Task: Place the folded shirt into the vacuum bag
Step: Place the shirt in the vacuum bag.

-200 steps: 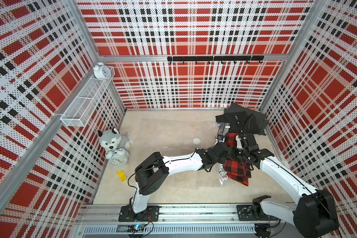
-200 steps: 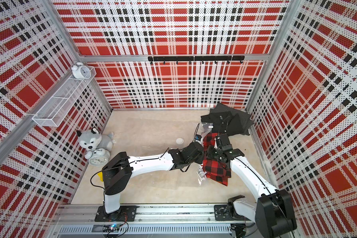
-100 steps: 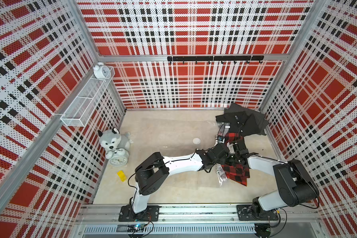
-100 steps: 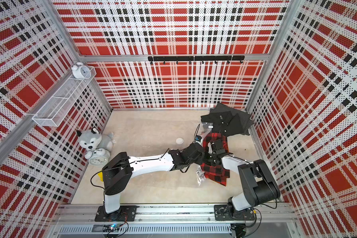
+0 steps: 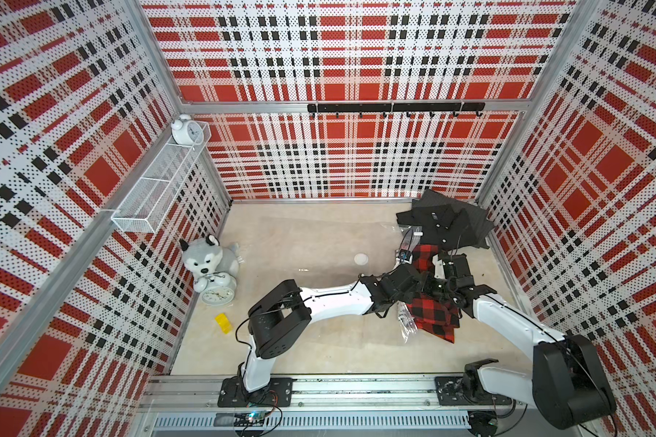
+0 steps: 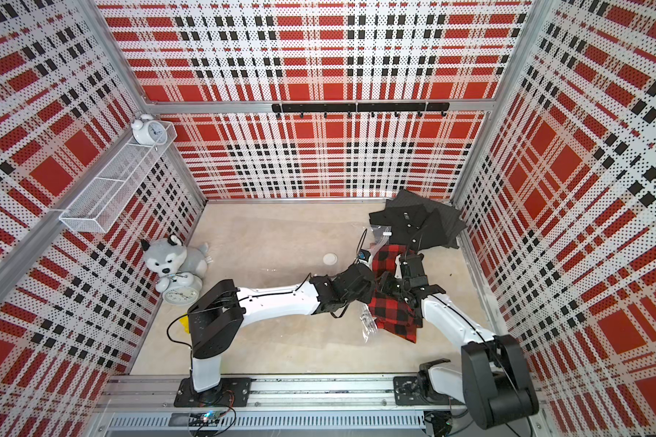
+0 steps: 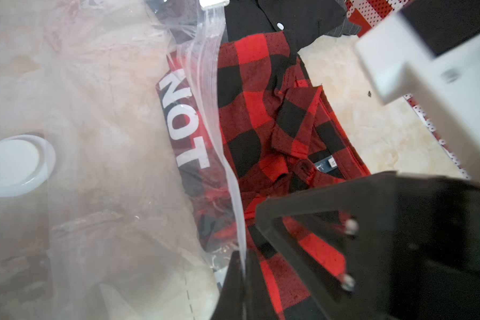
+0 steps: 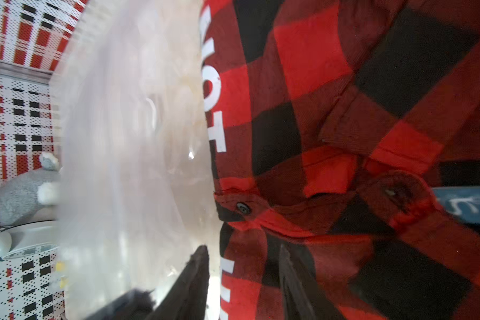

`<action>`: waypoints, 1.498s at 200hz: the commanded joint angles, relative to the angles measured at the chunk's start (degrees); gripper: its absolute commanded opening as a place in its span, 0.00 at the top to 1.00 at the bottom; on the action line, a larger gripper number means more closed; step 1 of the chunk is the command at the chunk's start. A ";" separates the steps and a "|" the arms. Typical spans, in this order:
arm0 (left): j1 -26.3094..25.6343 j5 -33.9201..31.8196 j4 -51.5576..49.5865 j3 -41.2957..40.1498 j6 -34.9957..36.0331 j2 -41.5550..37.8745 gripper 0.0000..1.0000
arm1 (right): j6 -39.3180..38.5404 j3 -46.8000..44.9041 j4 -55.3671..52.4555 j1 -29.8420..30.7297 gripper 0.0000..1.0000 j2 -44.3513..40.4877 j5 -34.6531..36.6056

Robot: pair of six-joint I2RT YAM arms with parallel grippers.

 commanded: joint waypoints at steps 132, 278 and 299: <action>0.62 0.88 3.03 1.06 1.84 2.20 1.00 | 2.16 -0.87 -12.54 -8.20 0.04 -15.15 10.37; -0.92 3.29 -1.87 9.73 2.94 8.08 1.00 | 2.50 -17.30 3.81 -16.61 0.48 -15.89 -11.88; -1.10 3.38 -2.04 10.00 2.77 8.37 1.00 | 1.92 -16.25 4.08 -16.59 0.60 -17.39 -14.70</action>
